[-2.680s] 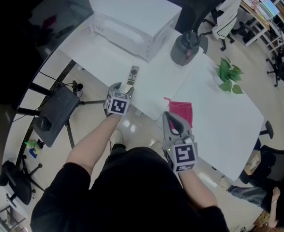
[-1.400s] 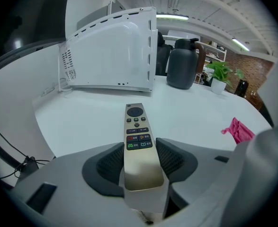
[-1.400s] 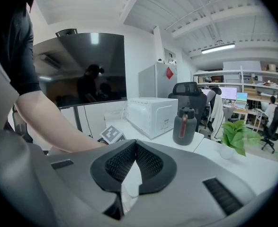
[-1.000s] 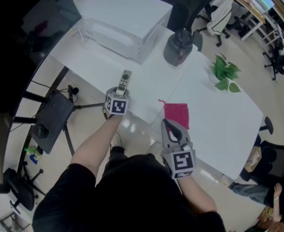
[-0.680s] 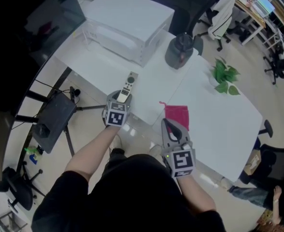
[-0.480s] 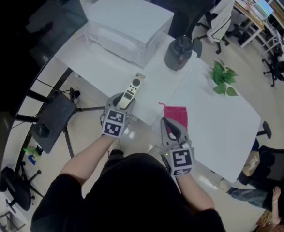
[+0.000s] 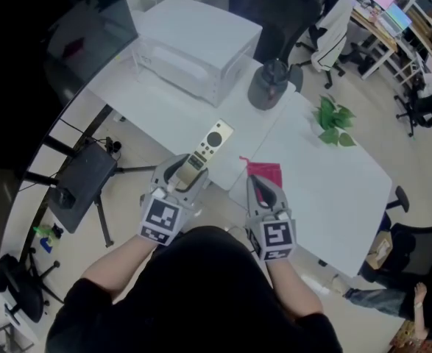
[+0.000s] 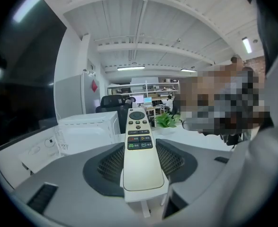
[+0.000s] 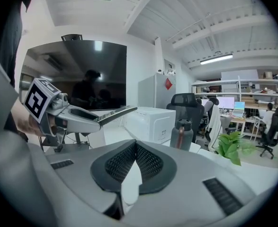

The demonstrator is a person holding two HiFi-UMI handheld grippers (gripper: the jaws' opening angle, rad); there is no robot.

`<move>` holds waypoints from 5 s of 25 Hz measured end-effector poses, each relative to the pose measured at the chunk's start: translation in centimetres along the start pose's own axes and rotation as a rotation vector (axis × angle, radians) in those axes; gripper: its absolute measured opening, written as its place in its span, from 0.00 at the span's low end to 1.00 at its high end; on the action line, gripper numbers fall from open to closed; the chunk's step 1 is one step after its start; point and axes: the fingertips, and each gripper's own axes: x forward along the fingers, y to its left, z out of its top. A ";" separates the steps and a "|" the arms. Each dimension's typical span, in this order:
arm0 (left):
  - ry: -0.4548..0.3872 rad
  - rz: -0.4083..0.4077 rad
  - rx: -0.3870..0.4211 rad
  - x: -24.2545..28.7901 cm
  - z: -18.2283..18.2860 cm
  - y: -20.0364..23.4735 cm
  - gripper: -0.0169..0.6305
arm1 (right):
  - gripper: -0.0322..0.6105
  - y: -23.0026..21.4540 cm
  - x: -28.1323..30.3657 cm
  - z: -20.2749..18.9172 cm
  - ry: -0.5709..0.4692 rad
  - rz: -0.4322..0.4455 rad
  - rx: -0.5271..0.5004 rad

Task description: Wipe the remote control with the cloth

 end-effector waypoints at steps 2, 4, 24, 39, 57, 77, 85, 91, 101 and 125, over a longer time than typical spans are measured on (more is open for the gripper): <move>-0.018 -0.001 0.004 -0.8 0.8 -0.2 0.35 | 0.06 -0.3 -0.1 -0.4 0.006 -0.013 0.004; -0.027 0.008 -0.012 -1.4 1.4 -0.2 0.35 | 0.06 -0.5 -0.1 -0.8 0.016 -0.027 0.009; -0.032 -0.006 0.007 -1.1 1.9 -0.5 0.35 | 0.06 -4.2 -0.5 -5.4 0.119 -0.153 0.065; -0.015 -0.030 0.037 -0.9 2.1 -1.3 0.35 | 0.54 -10.5 5.1 -23.3 0.566 -0.122 0.036; 0.007 -0.044 0.066 -0.4 2.7 -2.5 0.35 | 0.57 -12.1 6.8 -26.8 0.705 -0.124 0.145; -0.006 -0.045 0.074 -0.4 2.9 -2.4 0.35 | 0.18 -11.6 5.6 -24.1 0.644 -0.155 0.123; -0.019 -0.035 0.076 0.3 3.1 -2.1 0.35 | 0.17 -10.4 3.9 -14.3 0.378 -0.111 0.102; -0.031 -0.017 0.084 1.1 3.2 -1.6 0.35 | 0.17 -7.8 0.6 -3.4 0.171 -0.068 0.013; -0.031 0.012 0.117 1.9 3.0 -0.7 0.35 | 0.17 0.5 -2.4 11.1 -0.137 0.082 -0.302; -0.066 0.035 0.244 0.9 3.9 -1.7 0.35 | 0.17 8.6 2.1 9.9 0.062 0.249 -0.575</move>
